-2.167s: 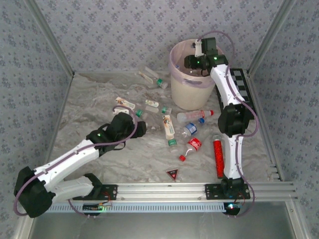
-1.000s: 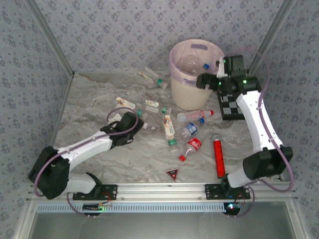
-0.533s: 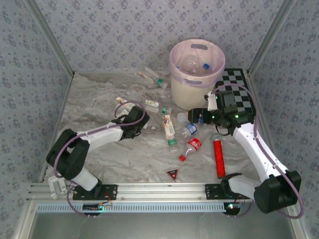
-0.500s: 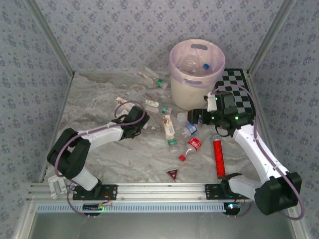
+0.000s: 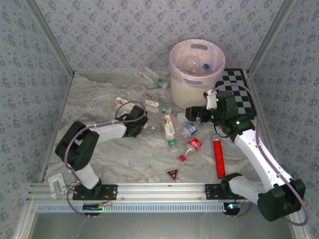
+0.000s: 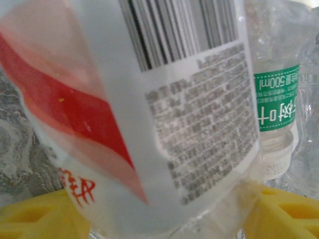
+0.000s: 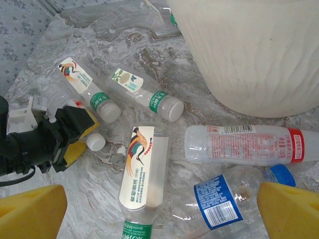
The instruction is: Put the plastic bottles in the bin
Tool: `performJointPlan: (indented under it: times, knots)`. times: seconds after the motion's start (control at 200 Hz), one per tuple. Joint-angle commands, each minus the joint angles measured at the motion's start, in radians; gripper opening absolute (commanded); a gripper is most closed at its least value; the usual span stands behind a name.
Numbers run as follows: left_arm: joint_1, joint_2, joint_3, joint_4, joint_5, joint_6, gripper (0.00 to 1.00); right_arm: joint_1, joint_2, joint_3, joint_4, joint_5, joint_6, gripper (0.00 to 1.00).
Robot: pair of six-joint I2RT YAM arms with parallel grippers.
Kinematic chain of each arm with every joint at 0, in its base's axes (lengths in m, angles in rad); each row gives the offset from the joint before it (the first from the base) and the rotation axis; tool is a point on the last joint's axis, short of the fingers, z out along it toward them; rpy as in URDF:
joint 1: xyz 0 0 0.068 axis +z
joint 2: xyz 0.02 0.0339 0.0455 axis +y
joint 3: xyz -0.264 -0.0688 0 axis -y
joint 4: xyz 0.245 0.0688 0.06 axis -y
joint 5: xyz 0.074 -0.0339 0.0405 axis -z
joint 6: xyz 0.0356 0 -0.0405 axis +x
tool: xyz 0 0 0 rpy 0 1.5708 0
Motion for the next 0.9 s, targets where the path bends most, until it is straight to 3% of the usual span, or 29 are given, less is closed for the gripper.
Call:
performJointPlan:
  times: [0.0,0.165,0.34,0.525,0.62,0.69,0.75,0.895]
  knots:
    - [0.000,0.012,-0.013,0.075,0.055,-0.048,0.67,0.012,-0.019,0.007,0.020,-0.010,0.004,1.00]
    - [0.001,-0.039,-0.036,0.029,0.022,-0.043,0.50,0.024,-0.019,0.017,0.035,0.007,-0.005,1.00]
    - [-0.004,-0.156,-0.051,-0.049,-0.009,0.010,0.44,0.039,-0.019,0.038,0.018,0.032,-0.011,1.00]
    - [-0.065,-0.327,0.000,-0.274,-0.213,0.139,0.34,0.044,-0.010,0.073,0.010,-0.012,-0.004,1.00]
    - [-0.114,-0.391,-0.003,-0.259,-0.298,0.287,0.22,0.043,0.011,0.132,-0.004,-0.057,-0.014,1.00]
    - [-0.124,-0.414,-0.008,-0.187,-0.248,0.462,0.17,0.042,0.032,0.185,-0.009,-0.082,-0.030,1.00]
    - [-0.134,-0.423,-0.003,-0.136,-0.183,0.621,0.00,0.040,0.047,0.211,0.008,-0.104,-0.027,1.00]
    - [-0.174,-0.439,0.036,-0.128,-0.068,0.843,0.00,0.035,0.080,0.275,0.115,-0.151,0.051,1.00]
